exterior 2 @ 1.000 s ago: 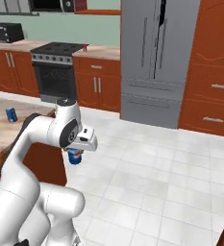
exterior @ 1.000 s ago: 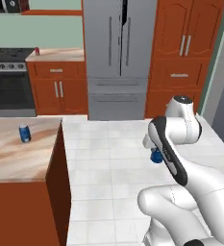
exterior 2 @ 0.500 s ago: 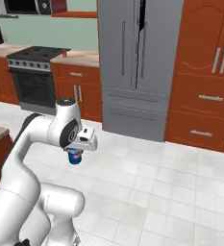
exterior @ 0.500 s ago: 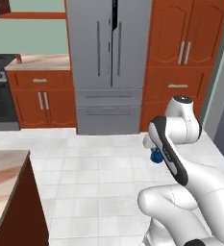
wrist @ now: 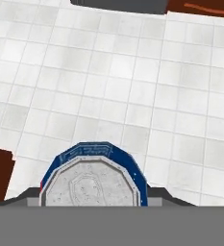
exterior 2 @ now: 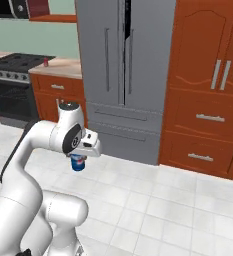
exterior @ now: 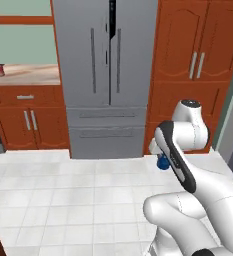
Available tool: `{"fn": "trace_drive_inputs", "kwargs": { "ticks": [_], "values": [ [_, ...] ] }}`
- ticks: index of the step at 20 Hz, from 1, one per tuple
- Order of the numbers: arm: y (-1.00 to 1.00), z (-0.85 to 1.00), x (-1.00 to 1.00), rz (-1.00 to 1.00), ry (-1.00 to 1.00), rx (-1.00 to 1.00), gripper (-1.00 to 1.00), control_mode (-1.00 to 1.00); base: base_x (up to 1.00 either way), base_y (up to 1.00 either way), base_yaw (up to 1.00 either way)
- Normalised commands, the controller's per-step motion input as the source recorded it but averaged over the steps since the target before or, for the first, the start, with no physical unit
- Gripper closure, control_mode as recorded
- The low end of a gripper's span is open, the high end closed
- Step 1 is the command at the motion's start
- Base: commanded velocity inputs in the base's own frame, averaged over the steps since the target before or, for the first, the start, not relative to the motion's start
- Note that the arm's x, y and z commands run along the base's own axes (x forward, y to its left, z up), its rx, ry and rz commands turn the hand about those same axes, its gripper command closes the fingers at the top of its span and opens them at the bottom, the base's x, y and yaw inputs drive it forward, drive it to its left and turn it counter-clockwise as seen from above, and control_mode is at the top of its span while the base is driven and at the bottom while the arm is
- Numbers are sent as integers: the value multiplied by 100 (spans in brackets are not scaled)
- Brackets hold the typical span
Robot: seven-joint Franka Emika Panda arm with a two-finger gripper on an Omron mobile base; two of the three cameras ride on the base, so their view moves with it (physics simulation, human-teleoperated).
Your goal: Four empty soda cans are scattered around the kitchen. Gather all the cans and cluster them next to the stove for recycling.
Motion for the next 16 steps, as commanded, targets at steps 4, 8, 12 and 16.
{"fn": "trace_drive_inputs", "kwargs": {
  "ticks": [4, 8, 12, 16],
  "values": [
    [0, 0, 0, 0, 0, 0, 100, 100, 100, 0, 0],
    [0, 0, 0, 0, 0, 0, 100, 100, 95, 0, 14],
    [0, 0, 0, 0, 0, 0, 100, 100, 72, -13, 69],
    [0, 0, 0, 0, 0, 0, 100, 100, 80, -21, 82]
  ]
}}
